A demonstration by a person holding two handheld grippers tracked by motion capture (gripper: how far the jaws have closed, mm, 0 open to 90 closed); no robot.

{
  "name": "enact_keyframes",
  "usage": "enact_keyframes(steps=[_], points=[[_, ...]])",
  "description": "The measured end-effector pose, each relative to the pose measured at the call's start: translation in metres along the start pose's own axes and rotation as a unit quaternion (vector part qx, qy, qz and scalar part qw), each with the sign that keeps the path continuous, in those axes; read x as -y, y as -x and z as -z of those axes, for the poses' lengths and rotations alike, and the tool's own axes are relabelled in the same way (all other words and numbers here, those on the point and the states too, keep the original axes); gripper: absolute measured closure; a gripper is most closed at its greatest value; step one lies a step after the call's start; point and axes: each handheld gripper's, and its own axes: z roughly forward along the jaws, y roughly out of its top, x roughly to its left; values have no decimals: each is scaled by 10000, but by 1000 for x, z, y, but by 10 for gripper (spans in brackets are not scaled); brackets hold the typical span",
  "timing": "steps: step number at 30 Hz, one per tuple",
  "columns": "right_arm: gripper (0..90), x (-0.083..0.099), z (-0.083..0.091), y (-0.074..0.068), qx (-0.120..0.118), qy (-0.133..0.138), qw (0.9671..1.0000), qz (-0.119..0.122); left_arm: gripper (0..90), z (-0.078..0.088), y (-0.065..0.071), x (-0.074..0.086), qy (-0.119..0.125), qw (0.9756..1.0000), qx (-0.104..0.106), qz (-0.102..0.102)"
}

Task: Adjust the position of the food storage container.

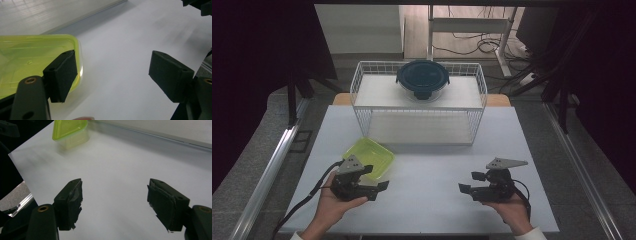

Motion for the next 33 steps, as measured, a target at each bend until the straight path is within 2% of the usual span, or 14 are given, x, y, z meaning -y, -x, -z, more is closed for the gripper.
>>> enact_keyframes(steps=[3,7,13,18,22,26,29,33], points=[[285,-1,0,1,23,38,10000,17,216,2,-3,0,-3,10000,-18,76],[285,0,0,1,42,-2,10000,18,217,4,-9,-3,-62,9998,-147,113],[285,2,4,5,91,25,10000,-4,240,10,-27,-11,-62,9990,-338,288],[284,3,4,7,112,8,9999,-23,352,21,-45,-17,-160,9979,-456,423],[283,4,3,9,136,-54,9999,-33,397,27,-59,-21,-246,9965,-630,497],[283,4,2,8,134,-52,9999,-22,530,26,-79,-28,-336,9950,-769,535],[282,4,1,8,116,-61,9999,-4,651,21,-100,-31,-336,9954,-655,617],[281,5,0,9,143,-102,9998,0,815,11,-128,-30,-513,9928,-547,935]])
